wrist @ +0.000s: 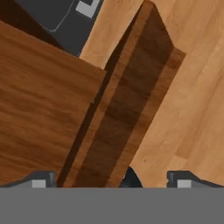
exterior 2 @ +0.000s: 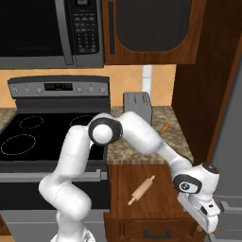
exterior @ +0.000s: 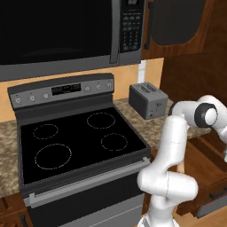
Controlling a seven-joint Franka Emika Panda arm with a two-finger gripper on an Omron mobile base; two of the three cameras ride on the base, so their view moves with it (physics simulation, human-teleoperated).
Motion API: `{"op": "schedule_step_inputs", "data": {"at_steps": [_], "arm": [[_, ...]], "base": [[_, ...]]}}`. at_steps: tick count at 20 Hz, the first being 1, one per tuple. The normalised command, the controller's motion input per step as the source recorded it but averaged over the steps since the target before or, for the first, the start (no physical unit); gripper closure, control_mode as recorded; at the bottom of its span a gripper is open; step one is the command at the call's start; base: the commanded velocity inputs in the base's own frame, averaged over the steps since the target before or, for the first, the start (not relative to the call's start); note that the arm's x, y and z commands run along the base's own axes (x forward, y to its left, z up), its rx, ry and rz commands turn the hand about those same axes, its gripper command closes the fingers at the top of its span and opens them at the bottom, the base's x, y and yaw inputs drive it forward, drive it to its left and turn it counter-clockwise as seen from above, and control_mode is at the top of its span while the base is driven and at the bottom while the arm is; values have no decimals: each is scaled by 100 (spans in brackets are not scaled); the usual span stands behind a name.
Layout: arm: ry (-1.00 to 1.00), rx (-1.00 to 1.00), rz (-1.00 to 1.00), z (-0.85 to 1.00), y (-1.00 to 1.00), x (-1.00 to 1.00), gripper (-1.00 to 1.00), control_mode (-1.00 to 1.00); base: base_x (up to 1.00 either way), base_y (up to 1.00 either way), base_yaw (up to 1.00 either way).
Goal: Pick the rolling pin from the drawer and place it on the counter.
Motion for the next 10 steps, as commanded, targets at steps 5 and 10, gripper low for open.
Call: {"op": "schedule_step_inputs", "data": {"at_steps": [5,10], "arm": [[0,2,3,1,-100,-100,-100,-100],[-14,11,1,94,19,-54,-100,-100]], "base": [[0,0,0],[0,0,0]]}}
